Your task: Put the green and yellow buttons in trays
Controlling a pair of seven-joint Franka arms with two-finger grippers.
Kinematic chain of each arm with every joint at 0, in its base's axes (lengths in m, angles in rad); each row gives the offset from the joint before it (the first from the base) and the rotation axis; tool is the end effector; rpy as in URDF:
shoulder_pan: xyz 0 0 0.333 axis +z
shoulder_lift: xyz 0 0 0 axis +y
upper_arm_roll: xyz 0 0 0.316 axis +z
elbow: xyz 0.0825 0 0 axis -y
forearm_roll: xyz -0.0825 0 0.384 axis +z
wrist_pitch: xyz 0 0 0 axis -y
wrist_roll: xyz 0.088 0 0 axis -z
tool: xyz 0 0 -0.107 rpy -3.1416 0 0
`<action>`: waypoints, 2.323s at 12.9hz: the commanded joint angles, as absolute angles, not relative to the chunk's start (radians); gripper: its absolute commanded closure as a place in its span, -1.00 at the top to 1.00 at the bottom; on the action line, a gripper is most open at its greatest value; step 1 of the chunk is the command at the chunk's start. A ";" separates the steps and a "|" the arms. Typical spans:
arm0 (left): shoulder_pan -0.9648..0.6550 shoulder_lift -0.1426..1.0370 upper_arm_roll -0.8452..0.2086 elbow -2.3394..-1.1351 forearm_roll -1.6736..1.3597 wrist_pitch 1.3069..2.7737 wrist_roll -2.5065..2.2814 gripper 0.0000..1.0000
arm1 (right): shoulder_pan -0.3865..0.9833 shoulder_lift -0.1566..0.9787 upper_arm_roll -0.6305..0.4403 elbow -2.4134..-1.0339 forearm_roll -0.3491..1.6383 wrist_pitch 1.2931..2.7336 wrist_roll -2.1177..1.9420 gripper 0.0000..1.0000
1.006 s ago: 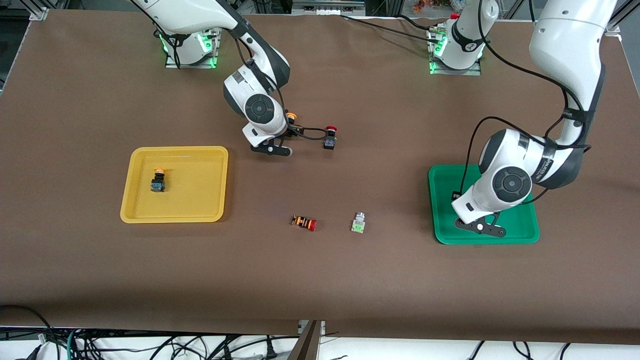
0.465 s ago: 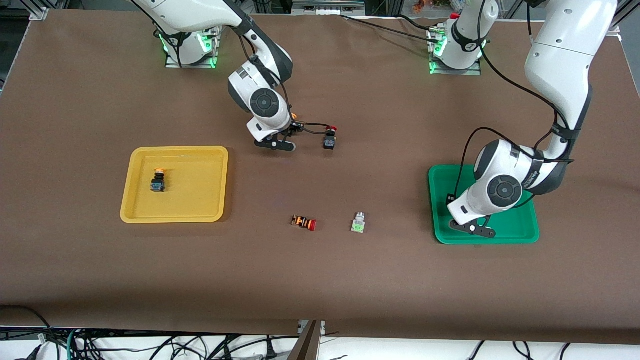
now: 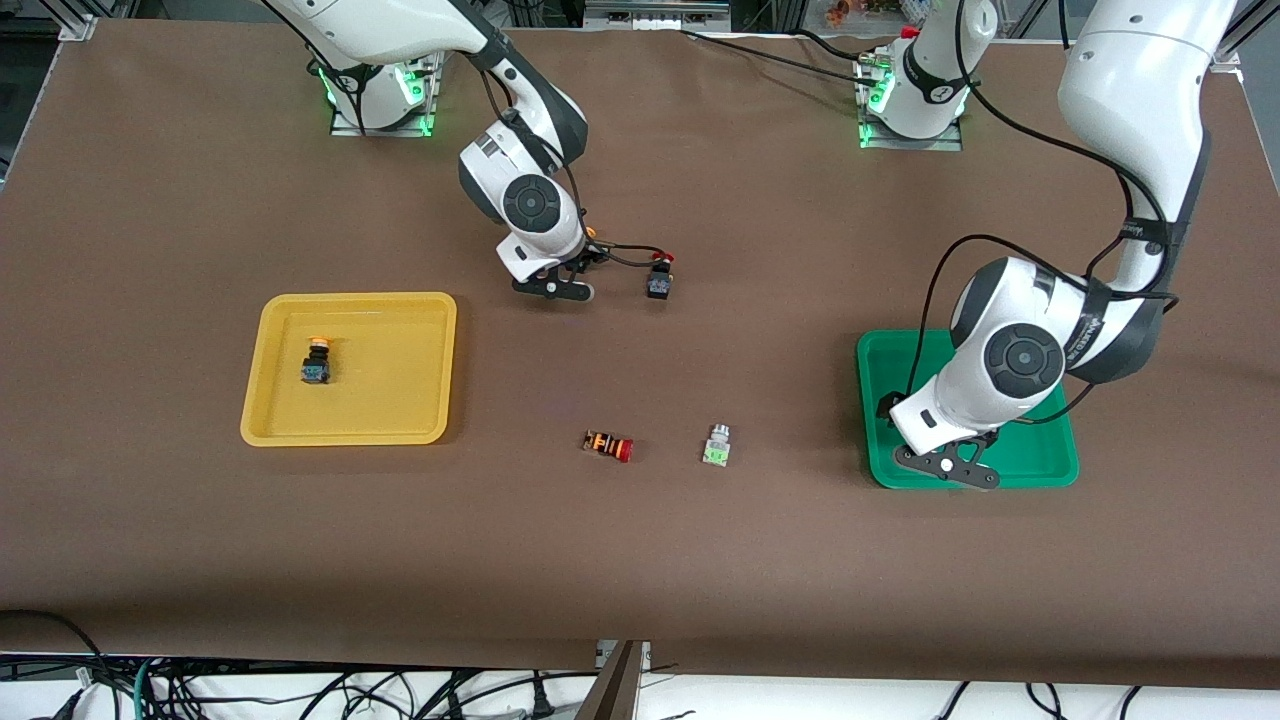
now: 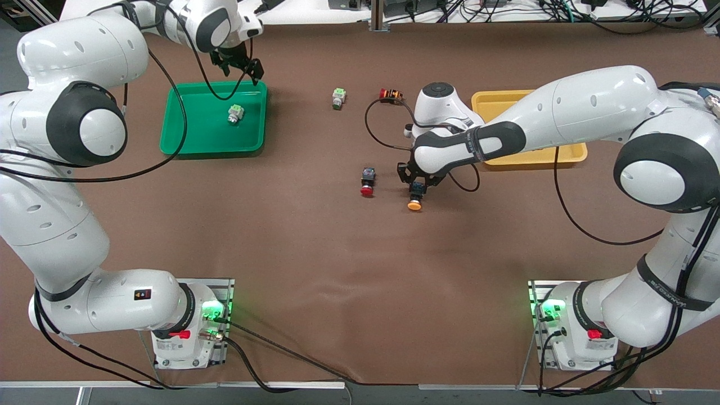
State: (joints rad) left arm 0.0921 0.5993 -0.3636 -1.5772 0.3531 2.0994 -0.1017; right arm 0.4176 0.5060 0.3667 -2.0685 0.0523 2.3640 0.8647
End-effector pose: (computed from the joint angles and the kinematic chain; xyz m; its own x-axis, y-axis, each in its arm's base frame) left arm 0.6782 -0.1349 0.3042 0.9557 -0.2931 -0.0257 -0.2942 -0.9506 -0.0993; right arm 0.4018 0.4044 0.1855 0.9510 -0.1428 -0.2742 -0.1458 -0.9893 0.0095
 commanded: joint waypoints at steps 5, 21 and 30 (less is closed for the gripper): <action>-0.101 0.758 -0.388 -1.347 0.315 2.083 -0.148 1.00 | 0.408 0.419 0.108 -1.872 0.055 2.030 0.544 -0.39; -0.316 0.963 -0.275 -1.367 0.402 2.517 -0.411 0.46 | 0.198 0.557 -0.002 -1.772 0.041 2.082 0.015 1.00; -0.200 0.789 -0.290 -1.384 0.390 2.202 -0.243 -1.00 | 0.112 0.211 0.021 -1.646 -0.054 1.630 0.017 1.00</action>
